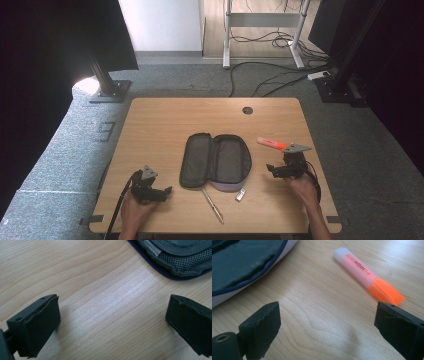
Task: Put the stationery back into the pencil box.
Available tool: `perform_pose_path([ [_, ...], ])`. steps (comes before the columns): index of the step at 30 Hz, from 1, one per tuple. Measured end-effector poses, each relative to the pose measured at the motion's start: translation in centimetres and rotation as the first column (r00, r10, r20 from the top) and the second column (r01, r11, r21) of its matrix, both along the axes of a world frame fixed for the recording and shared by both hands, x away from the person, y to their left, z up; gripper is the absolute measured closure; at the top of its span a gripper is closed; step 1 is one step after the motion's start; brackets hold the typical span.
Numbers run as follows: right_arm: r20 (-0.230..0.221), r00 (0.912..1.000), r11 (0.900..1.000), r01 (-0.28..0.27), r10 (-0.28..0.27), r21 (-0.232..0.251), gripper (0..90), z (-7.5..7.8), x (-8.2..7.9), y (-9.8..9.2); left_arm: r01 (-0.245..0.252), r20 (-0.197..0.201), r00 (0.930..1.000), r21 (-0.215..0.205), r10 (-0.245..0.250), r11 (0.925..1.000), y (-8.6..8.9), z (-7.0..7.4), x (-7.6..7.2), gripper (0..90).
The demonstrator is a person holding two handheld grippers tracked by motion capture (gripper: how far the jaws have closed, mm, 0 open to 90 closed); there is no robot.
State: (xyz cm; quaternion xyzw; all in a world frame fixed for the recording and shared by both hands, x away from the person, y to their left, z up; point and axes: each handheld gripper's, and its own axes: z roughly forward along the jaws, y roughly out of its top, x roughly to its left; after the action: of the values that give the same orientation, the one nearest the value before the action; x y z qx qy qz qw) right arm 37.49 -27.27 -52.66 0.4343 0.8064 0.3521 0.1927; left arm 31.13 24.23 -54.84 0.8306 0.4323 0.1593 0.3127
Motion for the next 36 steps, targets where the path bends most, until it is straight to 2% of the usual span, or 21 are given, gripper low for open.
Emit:
perform_pose_path([
  [11,0.009,0.9999,1.0,0.011,-0.011,0.009,6.0,0.1,1.8,-0.7,0.0,0.0,1.0,0.0,0.0,1.0,0.0,0.0,0.0,0.0],
  [20,-0.004,0.9998,1.0,0.019,-0.019,0.002,8.3,0.1,3.5,-1.1,0.0,0.0,1.0,0.0,0.0,1.0,0.0,0.0,0.0,0.0],
  [26,0.009,0.9998,1.0,0.016,-0.016,-0.018,12.9,0.2,4.5,-1.2,0.0,0.0,1.0,0.0,0.0,1.0,0.0,0.0,0.0,0.0],
  [36,-0.01,0.9997,0.999,0.02,-0.02,-0.047,20.4,-0.4,6.4,-1.1,0.0,0.0,1.0,0.0,0.0,1.0,0.0,0.0,0.0,0.0],
])
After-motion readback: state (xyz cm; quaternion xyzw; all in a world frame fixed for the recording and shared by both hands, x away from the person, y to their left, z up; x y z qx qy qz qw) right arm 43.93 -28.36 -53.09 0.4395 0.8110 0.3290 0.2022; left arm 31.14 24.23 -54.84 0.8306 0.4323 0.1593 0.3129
